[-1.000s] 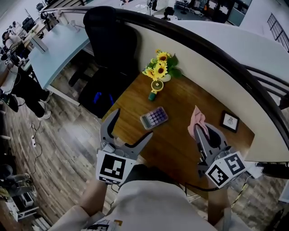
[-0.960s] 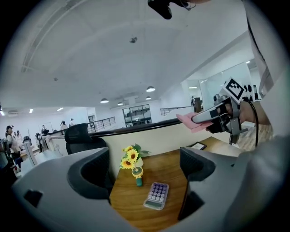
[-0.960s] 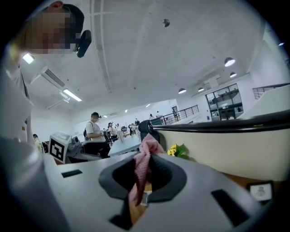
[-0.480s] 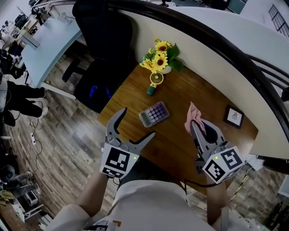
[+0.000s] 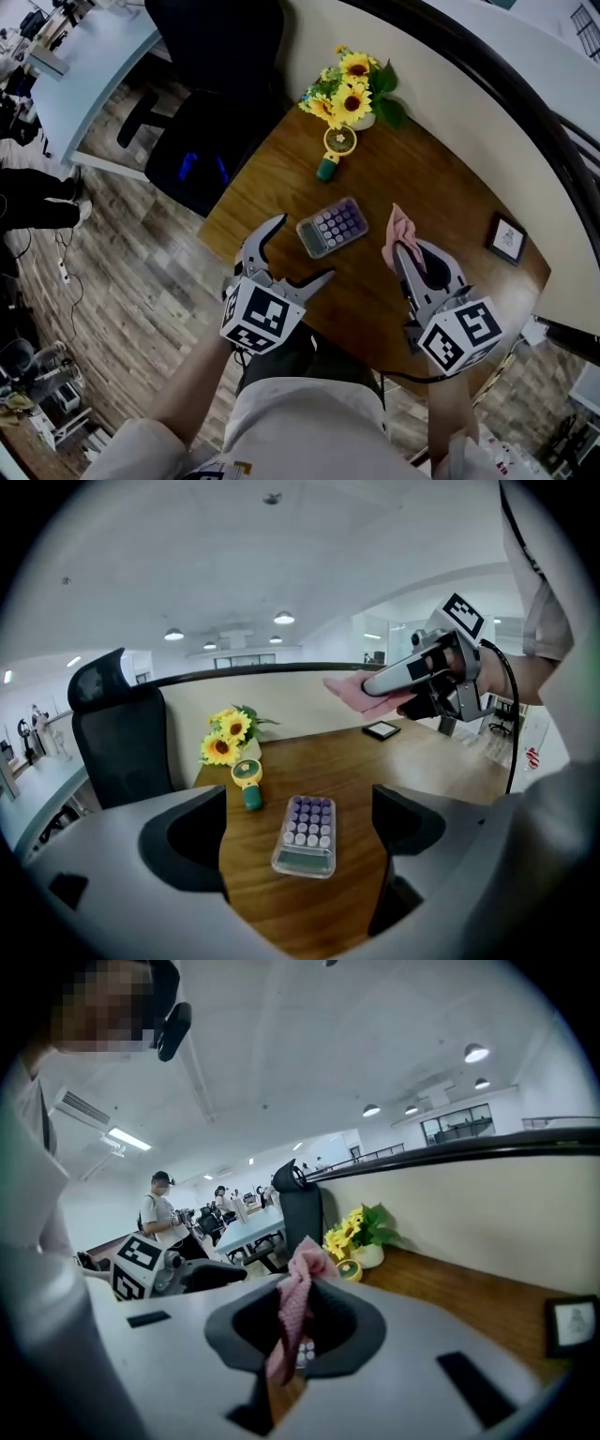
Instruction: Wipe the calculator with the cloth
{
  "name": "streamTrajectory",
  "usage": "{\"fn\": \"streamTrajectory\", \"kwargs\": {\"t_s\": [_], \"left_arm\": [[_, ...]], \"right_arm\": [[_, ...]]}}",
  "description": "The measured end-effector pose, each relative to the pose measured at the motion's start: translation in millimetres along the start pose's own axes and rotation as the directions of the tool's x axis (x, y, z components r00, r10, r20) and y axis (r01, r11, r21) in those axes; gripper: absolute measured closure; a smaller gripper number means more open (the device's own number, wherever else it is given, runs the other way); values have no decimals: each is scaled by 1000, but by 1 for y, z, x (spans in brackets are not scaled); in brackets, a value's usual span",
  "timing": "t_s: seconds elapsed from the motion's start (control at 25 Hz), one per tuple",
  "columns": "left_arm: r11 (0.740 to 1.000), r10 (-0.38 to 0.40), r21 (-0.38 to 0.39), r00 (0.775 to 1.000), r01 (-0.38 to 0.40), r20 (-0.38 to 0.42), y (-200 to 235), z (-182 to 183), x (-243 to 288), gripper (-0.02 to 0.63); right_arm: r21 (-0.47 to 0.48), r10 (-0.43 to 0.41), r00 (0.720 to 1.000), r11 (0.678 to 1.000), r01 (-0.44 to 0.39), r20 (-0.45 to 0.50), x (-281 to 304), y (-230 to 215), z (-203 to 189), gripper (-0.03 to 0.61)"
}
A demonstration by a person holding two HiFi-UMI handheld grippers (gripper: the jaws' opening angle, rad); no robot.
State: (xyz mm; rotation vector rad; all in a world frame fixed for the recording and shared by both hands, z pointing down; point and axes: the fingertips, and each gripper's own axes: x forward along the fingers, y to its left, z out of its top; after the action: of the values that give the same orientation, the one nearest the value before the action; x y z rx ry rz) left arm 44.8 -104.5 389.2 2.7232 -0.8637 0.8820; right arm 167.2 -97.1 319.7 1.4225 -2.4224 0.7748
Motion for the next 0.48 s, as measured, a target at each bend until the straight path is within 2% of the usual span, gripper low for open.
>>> {"fn": "streamTrajectory", "kwargs": {"t_s": [0.2,0.32,0.48], "left_arm": [[997,-18,69,997,23,-76,1,-36,33,153],[996,-59,56,991,66,-118,-5,-59,54,150],[994,-100,18,981,104,-164,-6,-92,77,147]], "right_arm": [[-22,-12,999,1000,11,-49,31,-12,-26,537],[-55,-36,996,998,31,-85,44,-19,-44,537],[-31,-25,993,999,22,-119,60,-25,-66,537]]}}
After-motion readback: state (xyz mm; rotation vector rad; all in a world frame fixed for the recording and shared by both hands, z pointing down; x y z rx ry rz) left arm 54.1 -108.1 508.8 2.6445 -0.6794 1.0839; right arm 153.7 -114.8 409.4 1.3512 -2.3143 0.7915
